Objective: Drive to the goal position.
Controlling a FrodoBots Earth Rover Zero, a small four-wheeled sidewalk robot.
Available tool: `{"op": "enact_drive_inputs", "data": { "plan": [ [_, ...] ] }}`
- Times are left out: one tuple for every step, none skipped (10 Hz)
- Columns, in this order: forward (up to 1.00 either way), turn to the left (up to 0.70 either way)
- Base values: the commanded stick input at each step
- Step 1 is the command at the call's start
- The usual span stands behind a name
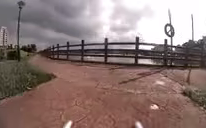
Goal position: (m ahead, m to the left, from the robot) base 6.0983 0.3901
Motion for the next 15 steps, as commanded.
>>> {"op": "enact_drive_inputs", "data": {
  "plan": [
    [0.5, 0.34],
    [0.5, 0.5],
    [0.5, 0.5],
    [0.5, 0.5],
    [0.5, 0.5],
    [0.5, 0.5],
    [0.5, 0.5],
    [0.5, 0.14],
    [0.5, 0.0],
    [0.5, 0.0],
    [0.5, 0.0],
    [0.5, 0.0],
    [0.5, 0.0],
    [0.5, 0.0],
    [0.5, 0.0]
  ]
}}
